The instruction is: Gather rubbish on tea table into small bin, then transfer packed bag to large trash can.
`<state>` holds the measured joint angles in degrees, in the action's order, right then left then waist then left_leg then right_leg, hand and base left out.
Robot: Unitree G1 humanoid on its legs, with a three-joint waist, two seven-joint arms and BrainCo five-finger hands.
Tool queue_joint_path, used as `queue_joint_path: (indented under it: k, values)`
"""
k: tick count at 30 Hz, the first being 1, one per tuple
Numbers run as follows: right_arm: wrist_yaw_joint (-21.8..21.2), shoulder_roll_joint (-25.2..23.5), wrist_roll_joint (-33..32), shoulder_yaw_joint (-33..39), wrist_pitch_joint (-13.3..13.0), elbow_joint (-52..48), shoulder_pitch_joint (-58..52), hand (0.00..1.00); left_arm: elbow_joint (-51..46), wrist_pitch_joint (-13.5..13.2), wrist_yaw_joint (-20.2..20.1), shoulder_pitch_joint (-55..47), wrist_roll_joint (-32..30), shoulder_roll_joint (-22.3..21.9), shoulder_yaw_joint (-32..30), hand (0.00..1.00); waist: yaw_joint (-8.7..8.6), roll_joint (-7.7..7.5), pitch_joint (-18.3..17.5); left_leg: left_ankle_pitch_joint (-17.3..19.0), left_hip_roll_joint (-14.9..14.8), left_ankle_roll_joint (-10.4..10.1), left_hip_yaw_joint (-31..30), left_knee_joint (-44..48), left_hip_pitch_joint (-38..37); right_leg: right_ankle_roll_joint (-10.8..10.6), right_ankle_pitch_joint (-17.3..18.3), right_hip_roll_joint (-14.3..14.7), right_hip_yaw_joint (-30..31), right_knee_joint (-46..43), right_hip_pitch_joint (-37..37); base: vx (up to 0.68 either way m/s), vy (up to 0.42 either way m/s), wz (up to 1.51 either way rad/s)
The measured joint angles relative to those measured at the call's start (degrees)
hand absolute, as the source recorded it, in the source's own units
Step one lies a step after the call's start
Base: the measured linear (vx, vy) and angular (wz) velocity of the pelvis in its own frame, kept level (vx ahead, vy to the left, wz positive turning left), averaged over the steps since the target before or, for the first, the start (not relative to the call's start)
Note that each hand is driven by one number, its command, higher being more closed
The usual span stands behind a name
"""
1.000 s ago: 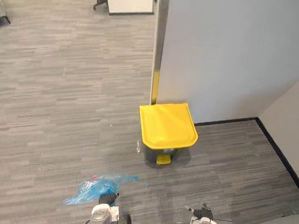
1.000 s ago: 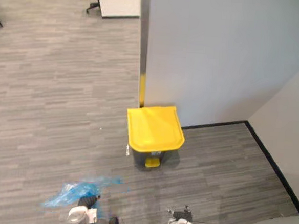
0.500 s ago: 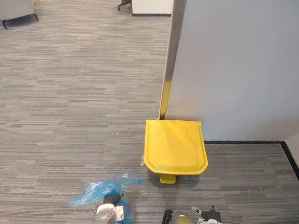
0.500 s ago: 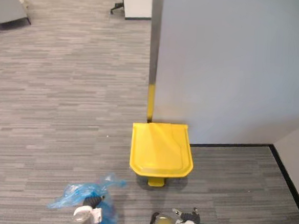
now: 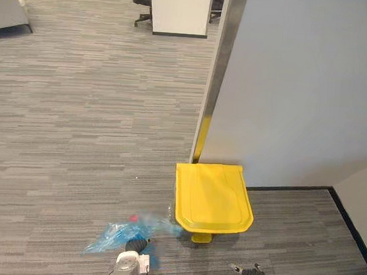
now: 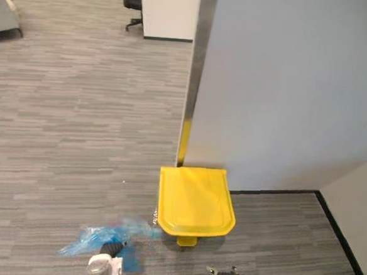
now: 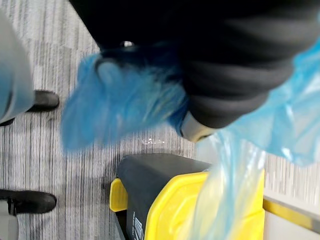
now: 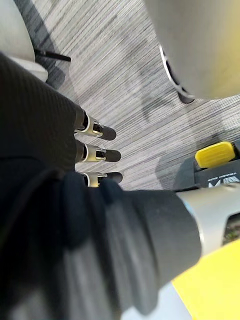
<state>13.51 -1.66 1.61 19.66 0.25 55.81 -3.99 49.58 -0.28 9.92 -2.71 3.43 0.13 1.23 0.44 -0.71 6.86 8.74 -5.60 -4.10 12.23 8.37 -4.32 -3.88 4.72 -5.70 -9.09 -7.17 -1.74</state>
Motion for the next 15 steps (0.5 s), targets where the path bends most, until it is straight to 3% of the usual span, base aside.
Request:
queue_joint_path:
  k: [11,15]
  values:
    - [-0.03,1.63,0.64,0.11,0.0,3.74,2.11,0.0,3.46,-0.22,0.04,-1.03,0.02,2.37,-0.09,1.0,0.33,0.47,0.17,-3.21,1.32,0.23,1.61,-6.24,-1.83,0.17,-3.38,0.41,2.52,3.4,0.89,-0.05,0.013,-0.12]
    - [-0.05,1.11,0.7,-0.85,-0.15,3.36,2.7,0.0,3.0,-0.45,-0.02,-0.57,0.04,2.56,-0.2,1.0,0.44,-1.54,1.59,-0.14,2.47,1.08,1.58,-3.4,-1.77,-1.36,1.75,-2.22,3.13,-7.89,4.83,-0.05,0.034,-0.04]
